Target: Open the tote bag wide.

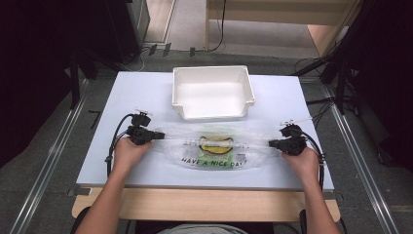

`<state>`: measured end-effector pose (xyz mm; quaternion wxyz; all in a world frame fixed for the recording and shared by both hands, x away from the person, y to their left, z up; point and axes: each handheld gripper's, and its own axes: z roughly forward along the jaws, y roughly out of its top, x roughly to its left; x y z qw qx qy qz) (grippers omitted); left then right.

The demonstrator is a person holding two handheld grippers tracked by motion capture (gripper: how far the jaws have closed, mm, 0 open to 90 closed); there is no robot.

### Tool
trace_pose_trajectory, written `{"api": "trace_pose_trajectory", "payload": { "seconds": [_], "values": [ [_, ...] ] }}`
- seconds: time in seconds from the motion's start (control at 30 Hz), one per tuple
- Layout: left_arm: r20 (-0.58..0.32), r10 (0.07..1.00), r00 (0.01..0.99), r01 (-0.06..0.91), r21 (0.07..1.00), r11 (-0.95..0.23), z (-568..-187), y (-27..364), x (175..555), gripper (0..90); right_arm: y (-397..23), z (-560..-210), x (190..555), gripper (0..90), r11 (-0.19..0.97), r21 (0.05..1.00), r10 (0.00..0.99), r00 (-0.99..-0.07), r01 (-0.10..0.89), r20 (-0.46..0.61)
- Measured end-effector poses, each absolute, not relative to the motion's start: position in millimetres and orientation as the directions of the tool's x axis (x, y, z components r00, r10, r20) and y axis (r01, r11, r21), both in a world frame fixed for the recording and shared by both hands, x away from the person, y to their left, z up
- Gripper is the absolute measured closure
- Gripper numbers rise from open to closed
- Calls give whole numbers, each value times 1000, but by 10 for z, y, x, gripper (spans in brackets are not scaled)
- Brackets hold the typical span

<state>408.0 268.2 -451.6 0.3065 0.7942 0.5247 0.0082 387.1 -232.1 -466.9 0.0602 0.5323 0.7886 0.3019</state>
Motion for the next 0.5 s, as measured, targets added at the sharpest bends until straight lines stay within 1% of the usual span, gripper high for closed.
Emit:
{"api": "trace_pose_trajectory", "payload": {
  "seconds": [0.17,0.3,0.37,0.5],
  "values": [
    [-317,837,445,828,502,-249,-4525,2699,4094,900,-2372,-4680,3851,900,248,546,872,-430,800,234],
    [-279,838,469,817,496,-293,-4501,2673,4098,900,-2394,-4678,3850,900,243,547,872,-428,801,240],
    [-296,835,464,822,496,-281,-4507,2686,4106,900,-2418,-4677,3852,900,236,544,870,-424,805,250],
    [-295,843,449,828,493,-268,-4502,2678,4131,900,-2394,-4668,3854,900,251,550,882,-423,796,209]
  ]
}}
